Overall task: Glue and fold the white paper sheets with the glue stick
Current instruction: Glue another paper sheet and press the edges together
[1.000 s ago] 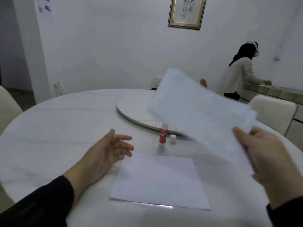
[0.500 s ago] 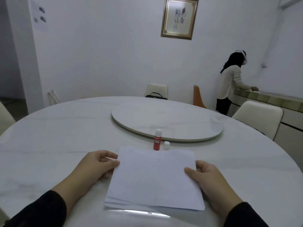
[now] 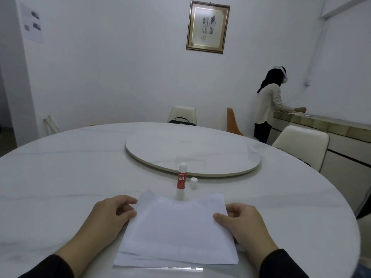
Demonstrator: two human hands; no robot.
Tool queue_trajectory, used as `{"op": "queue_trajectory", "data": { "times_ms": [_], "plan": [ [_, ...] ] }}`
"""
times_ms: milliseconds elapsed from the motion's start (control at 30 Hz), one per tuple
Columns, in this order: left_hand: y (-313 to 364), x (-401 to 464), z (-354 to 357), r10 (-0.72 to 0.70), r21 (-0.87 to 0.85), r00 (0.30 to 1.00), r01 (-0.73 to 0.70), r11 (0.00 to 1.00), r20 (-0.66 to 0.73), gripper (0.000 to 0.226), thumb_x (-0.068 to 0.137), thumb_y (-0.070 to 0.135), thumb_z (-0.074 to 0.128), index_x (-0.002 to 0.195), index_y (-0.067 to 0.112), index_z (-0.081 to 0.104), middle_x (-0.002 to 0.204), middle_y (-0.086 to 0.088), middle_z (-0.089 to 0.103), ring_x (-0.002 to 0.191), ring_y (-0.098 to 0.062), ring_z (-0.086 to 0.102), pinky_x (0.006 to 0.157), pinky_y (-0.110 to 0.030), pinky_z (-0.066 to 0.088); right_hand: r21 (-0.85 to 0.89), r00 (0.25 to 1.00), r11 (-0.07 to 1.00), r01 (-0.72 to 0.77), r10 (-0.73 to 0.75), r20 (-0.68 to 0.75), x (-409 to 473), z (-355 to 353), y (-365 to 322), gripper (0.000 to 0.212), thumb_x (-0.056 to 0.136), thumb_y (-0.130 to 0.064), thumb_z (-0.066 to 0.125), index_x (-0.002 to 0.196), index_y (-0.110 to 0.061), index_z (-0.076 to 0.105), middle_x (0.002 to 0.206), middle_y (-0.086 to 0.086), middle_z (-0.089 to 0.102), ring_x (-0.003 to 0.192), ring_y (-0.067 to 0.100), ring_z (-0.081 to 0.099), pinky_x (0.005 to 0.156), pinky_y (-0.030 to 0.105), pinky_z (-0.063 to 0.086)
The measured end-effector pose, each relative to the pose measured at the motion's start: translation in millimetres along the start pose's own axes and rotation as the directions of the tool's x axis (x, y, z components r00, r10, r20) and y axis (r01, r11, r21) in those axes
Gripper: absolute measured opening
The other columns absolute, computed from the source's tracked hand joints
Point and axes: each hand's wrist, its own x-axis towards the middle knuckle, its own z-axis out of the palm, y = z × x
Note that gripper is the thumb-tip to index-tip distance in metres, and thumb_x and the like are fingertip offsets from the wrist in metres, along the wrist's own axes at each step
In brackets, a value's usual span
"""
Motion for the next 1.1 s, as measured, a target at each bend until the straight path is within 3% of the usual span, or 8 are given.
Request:
{"op": "queue_trajectory", "data": {
  "times_ms": [200,367,433,600,767,867,933,1100],
  "plan": [
    [-4.7,-1.7,-4.2,-0.012,-0.012,1.000,0.013,1.000,0.016,0.023,0.080,0.012,0.070,0.084,0.034,0.064,0.069,0.008,0.070,0.077,-0.001,0.063,0.065,-0.009,0.038,-0.034,1.000,0.999,0.012,-0.011,0.004,0.8,0.1,0.8,0.004,0.074,-0.012,0.076,0.077,-0.011,0.073,0.081,0.026,0.068,0.074,0.035,0.071,0.052,0.033,0.055],
    [-6.4,-4.2,-8.7,0.000,-0.030,0.999,0.001,1.000,0.040,0.023,0.078,0.008,0.071,0.084,0.030,0.066,0.071,0.024,0.069,0.067,0.006,0.061,0.060,0.001,0.038,-0.030,1.000,1.000,0.005,-0.005,0.023,0.5,-2.6,2.3,0.009,0.074,-0.011,0.077,0.082,-0.012,0.072,0.063,0.006,0.066,0.065,0.023,0.071,0.047,0.030,0.054],
    [-5.9,-4.6,-8.3,0.008,-0.024,0.999,-0.007,1.000,0.045,0.023,0.078,0.008,0.071,0.084,0.030,0.066,0.071,0.026,0.068,0.067,0.009,0.060,0.062,0.002,0.038,-0.032,1.000,0.999,0.005,-0.005,0.018,0.2,-3.6,3.2,0.014,0.073,-0.011,0.078,0.085,-0.014,0.071,0.069,0.007,0.069,0.066,0.022,0.071,0.046,0.027,0.052],
    [-5.4,-5.1,-6.4,0.033,0.025,0.999,-0.034,0.999,0.039,0.024,0.078,0.012,0.072,0.085,0.033,0.064,0.070,0.029,0.066,0.071,0.010,0.058,0.067,0.001,0.039,-0.117,0.994,0.991,0.061,-0.070,-0.079,3.4,-4.6,6.2,0.009,0.072,-0.018,0.076,0.078,-0.016,0.070,0.077,0.004,0.072,0.073,0.021,0.070,0.066,0.033,0.058],
    [-4.8,-6.2,-5.8,0.040,0.068,0.998,-0.043,0.997,0.038,0.024,0.075,0.016,0.074,0.084,0.036,0.063,0.075,0.031,0.064,0.073,0.007,0.056,0.067,-0.002,0.040,-0.095,0.987,0.991,0.099,-0.110,-0.114,4.8,-6.3,7.3,0.008,0.078,-0.020,0.072,0.075,-0.013,0.068,0.072,0.003,0.073,0.070,0.020,0.069,0.063,0.031,0.054],
    [-4.4,-5.8,-5.4,0.030,0.101,0.999,-0.034,0.994,0.034,0.024,0.075,0.016,0.072,0.084,0.036,0.063,0.068,0.012,0.069,0.071,0.003,0.056,0.065,-0.004,0.041,-0.070,0.992,0.994,0.085,-0.091,-0.088,9.4,-3.6,11.5,0.012,0.075,-0.021,0.075,0.078,-0.012,0.068,0.072,0.007,0.073,0.073,0.026,0.070,0.072,0.039,0.056],
    [-3.2,-5.7,-5.9,0.020,0.114,0.999,-0.023,0.993,0.031,0.022,0.075,0.017,0.071,0.085,0.035,0.063,0.071,0.010,0.070,0.066,-0.005,0.057,0.063,-0.005,0.041,-0.039,0.995,0.997,0.071,-0.074,-0.062,9.1,-0.9,11.8,0.013,0.075,-0.021,0.075,0.077,-0.010,0.068,0.071,0.010,0.072,0.074,0.029,0.070,0.074,0.042,0.055],
    [-1.7,-7.0,-7.3,-0.007,0.103,0.999,0.004,0.995,0.032,0.023,0.076,0.018,0.070,0.087,0.036,0.063,0.072,0.009,0.070,0.071,-0.006,0.061,0.062,-0.006,0.042,-0.033,0.999,0.999,0.031,-0.031,-0.015,8.6,6.0,13.1,0.016,0.075,-0.020,0.073,0.076,-0.006,0.066,0.065,0.008,0.068,0.076,0.036,0.070,0.075,0.049,0.055]
  ]
}}
